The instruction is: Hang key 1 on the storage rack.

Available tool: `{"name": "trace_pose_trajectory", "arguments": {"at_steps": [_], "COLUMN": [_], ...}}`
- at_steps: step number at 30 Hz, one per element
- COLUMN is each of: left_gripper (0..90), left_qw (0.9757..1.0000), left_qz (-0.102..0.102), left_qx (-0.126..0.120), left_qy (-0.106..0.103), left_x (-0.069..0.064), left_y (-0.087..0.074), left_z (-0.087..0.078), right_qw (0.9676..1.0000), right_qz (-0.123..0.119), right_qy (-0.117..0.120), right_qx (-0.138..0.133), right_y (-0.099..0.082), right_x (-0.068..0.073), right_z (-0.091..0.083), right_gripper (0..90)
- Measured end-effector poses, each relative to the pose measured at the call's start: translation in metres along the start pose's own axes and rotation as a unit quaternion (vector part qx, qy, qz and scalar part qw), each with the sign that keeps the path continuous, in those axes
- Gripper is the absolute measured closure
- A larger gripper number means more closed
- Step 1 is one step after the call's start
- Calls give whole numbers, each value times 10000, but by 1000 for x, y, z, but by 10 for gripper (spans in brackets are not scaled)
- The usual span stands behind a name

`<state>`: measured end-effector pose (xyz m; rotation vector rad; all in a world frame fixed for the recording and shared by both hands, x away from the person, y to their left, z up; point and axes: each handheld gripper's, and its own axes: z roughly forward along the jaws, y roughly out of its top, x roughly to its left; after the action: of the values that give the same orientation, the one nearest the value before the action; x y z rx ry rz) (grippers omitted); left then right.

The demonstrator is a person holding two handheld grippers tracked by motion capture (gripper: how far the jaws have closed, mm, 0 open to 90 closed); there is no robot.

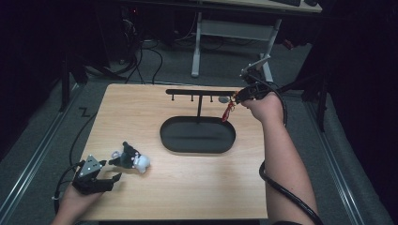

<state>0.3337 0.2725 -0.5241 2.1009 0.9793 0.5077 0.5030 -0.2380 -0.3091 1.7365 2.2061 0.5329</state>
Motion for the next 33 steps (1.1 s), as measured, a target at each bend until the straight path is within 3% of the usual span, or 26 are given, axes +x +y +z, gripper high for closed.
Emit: {"name": "trace_pose_trajectory", "arguments": {"at_steps": [13,20,25,33], "left_gripper": [210,210,210,211], "left_qw": [10000,10000,10000,10000], "left_qz": [51,51,51,52], "left_qx": [33,39,48,52], "left_qy": [-19,-20,-12,-6], "left_x": [-2,-3,-3,-3], "left_y": [1,0,0,-1], "left_z": [1,1,2,1], "right_qw": [9997,9990,9986,9982], "right_qz": [186,309,352,333], "right_qy": [31,136,267,469], "right_qx": [134,287,297,168], "right_y": [-21,-40,-46,-46], "right_x": [-14,-23,-23,-12], "right_z": [16,43,57,77], "right_gripper": [576,576,575,567]}}
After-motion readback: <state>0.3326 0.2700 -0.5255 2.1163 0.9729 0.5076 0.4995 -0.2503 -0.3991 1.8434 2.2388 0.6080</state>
